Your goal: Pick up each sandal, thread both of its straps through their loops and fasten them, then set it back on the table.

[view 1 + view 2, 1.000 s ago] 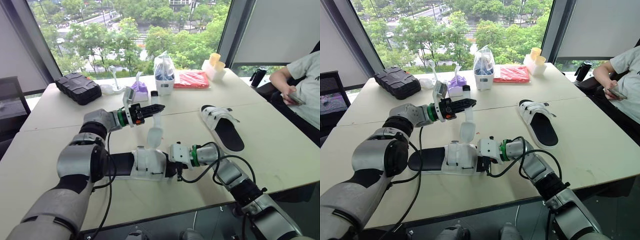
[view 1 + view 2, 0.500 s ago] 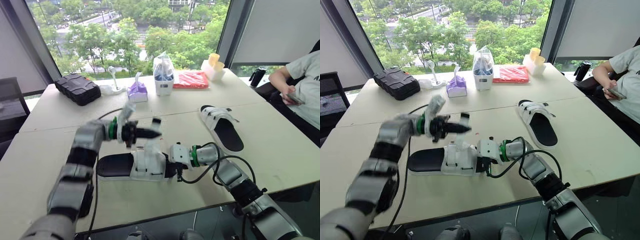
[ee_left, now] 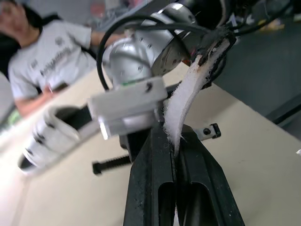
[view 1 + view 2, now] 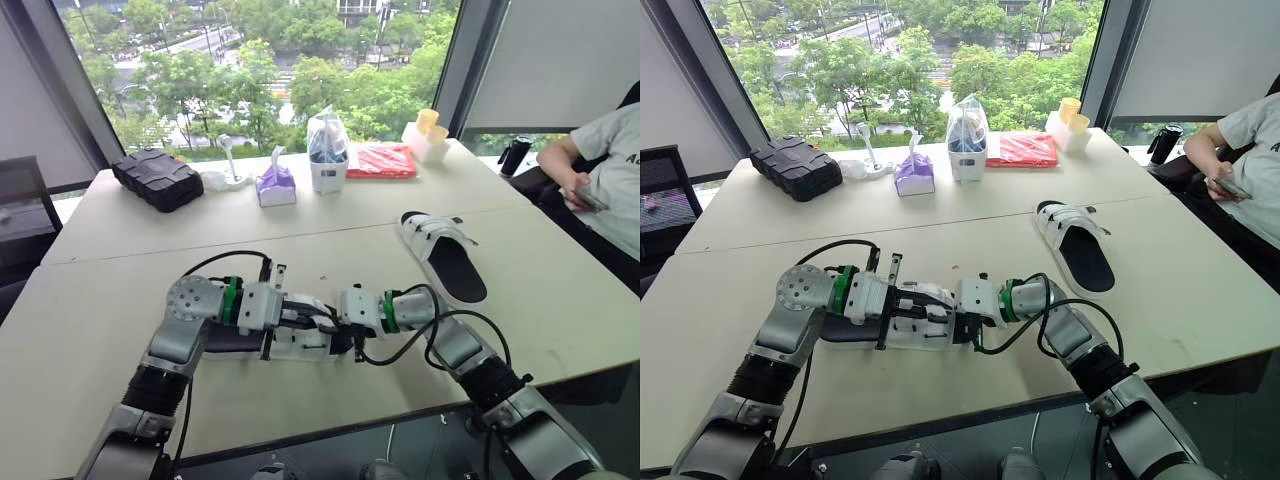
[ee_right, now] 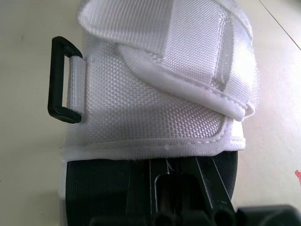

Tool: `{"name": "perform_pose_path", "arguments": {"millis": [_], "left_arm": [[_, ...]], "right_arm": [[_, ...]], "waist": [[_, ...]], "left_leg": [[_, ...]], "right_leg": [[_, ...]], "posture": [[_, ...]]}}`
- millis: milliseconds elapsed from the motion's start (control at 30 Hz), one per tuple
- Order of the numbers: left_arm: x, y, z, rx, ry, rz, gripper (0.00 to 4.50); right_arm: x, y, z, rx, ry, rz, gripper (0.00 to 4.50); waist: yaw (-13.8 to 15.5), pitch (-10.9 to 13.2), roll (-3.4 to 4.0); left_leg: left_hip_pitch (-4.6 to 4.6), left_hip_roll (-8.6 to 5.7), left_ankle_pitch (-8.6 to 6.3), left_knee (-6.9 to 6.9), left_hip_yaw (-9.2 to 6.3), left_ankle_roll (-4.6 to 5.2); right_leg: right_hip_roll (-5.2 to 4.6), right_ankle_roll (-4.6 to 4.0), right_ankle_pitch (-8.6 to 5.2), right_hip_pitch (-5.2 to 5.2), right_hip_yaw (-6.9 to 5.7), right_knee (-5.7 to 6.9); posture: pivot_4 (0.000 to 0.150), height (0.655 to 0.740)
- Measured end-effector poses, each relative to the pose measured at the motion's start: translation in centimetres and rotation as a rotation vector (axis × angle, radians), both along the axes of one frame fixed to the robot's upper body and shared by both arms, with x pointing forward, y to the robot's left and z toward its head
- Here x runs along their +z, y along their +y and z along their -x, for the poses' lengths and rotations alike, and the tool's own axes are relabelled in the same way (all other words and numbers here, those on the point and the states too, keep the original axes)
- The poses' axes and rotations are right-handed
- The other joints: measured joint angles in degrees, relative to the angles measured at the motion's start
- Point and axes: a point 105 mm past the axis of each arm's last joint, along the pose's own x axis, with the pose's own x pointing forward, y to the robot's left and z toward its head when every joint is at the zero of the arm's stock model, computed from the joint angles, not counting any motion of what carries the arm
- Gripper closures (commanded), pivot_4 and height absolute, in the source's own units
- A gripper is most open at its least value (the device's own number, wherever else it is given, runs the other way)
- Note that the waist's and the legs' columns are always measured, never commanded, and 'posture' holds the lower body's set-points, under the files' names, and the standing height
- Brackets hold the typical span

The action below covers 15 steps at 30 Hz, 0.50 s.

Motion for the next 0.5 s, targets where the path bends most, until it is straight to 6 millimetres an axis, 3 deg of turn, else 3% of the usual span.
{"name": "perform_pose_path", "arguments": {"millis": [167, 200, 267, 467, 500], "left_arm": [[-0.3, 0.6, 0.9, -0.061, -0.110, -0.047, 4.46], [-0.3, 0.7, 1.1, -0.070, -0.114, -0.051, 4.21], [-0.7, 1.4, 1.8, -0.091, -0.119, -0.087, 3.65], [-1.8, 2.8, 4.5, -0.166, -0.092, -0.138, 0.64], [-1.9, 2.9, 4.8, -0.172, -0.089, -0.139, 0.31]], "right_arm": [[0.0, 0.1, 0.0, 0.007, -0.005, -0.001, 4.50], [0.0, 0.1, -0.1, 0.008, -0.005, -0.002, 4.50], [-0.1, 0.2, 0.0, 0.015, -0.006, -0.003, 4.50], [-0.1, 0.2, -0.1, 0.020, -0.007, -0.003, 4.50], [-0.1, 0.2, -0.1, 0.020, -0.007, -0.003, 4.50]], "waist": [[-0.07, -0.01, 0.01], [-0.09, -0.01, 0.01], [-0.23, -0.01, 0.02], [-0.23, -0.05, 0.05], [-0.24, -0.05, 0.06]], "left_leg": [[0.01, 0.01, 0.00, 0.00, 0.01, 0.01], [0.02, 0.01, 0.00, 0.01, 0.01, 0.01], [0.03, 0.03, 0.00, -0.02, 0.02, 0.02], [0.05, 0.06, 0.00, -0.03, 0.02, 0.02], [0.06, 0.06, 0.00, -0.04, 0.02, 0.03]], "right_leg": [[0.02, 0.00, 0.00, 0.00, 0.00, 0.01], [0.02, 0.00, 0.00, 0.00, 0.00, 0.01], [0.03, 0.01, 0.00, 0.00, 0.00, 0.02], [0.04, -0.03, -0.02, 0.01, 0.01, 0.02], [0.04, -0.04, -0.03, 0.00, 0.02, 0.02]], "posture": [[0.150, 0.7400], [0.150, 0.7400], [0.150, 0.7400], [0.150, 0.7400], [0.150, 0.7400]]}}
